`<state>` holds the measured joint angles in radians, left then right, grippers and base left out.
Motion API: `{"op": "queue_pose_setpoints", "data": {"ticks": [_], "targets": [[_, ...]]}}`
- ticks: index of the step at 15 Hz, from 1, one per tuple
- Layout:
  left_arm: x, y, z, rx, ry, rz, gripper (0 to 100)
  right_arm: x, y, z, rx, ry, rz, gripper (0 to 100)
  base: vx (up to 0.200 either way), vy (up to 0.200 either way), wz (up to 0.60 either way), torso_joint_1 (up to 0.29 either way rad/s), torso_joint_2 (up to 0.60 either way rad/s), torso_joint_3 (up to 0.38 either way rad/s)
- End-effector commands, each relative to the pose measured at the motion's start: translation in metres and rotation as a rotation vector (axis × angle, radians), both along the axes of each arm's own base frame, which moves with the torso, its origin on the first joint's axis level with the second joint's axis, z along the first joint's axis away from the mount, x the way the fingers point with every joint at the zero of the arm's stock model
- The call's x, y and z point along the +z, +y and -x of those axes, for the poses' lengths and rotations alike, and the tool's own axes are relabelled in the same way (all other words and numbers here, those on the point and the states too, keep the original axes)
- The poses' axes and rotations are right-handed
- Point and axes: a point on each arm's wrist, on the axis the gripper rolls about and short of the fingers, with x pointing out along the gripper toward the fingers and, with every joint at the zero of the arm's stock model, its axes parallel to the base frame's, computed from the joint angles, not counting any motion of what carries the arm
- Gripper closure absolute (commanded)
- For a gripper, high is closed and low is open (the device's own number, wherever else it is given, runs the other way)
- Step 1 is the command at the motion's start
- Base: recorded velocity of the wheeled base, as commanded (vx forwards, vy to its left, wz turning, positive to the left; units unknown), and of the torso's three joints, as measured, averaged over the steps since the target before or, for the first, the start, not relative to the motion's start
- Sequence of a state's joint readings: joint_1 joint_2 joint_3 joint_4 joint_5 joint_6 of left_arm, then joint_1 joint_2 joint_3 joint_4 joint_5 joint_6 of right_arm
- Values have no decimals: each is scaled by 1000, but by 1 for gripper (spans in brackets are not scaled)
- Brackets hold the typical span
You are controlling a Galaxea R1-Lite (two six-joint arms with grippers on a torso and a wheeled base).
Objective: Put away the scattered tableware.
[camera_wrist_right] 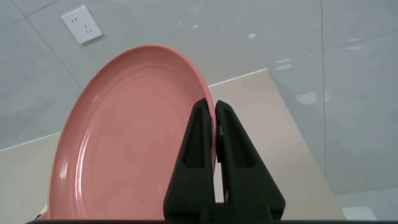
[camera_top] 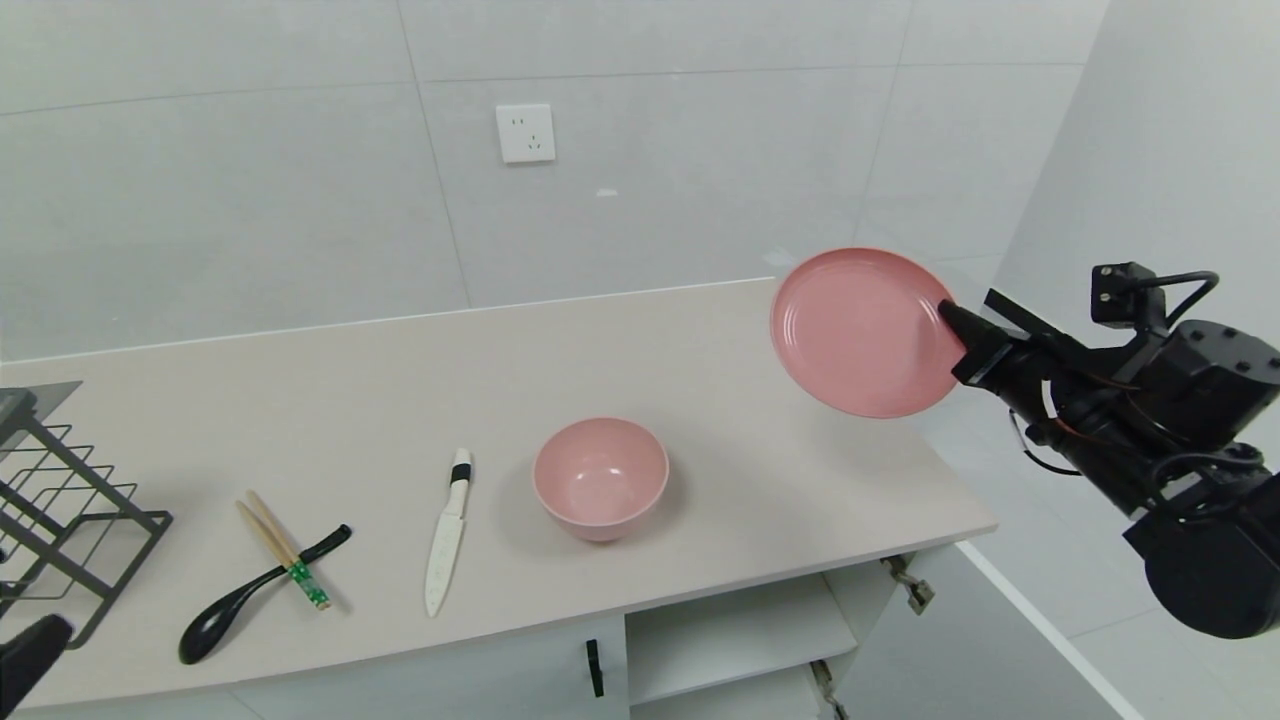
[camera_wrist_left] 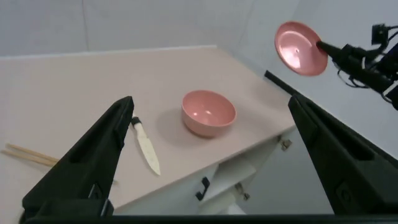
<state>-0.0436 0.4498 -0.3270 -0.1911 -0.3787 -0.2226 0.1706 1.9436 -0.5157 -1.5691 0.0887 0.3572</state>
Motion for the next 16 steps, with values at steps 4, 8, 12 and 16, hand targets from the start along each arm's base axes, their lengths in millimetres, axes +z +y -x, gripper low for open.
{"op": "queue_pose_setpoints", "data": {"ticks": [4, 8, 12, 16], "targets": [[4, -13, -73, -130, 311, -20, 0, 14, -2, 10, -8, -51, 28, 100, 0, 0, 0, 0, 0, 0], [-19, -32, -123, -196, 540, -47, 0, 18, -6, 10, -17, -63, 25, 100, 0, 0, 0, 0, 0, 0], [-37, -48, -185, -153, 558, -68, 0, 18, -11, 9, -2, -66, 31, 100, 0, 0, 0, 0, 0, 0], [-43, -67, -205, -178, 566, -94, 0, 19, -15, 8, -16, -72, 31, 100, 0, 0, 0, 0, 0, 0]]}}
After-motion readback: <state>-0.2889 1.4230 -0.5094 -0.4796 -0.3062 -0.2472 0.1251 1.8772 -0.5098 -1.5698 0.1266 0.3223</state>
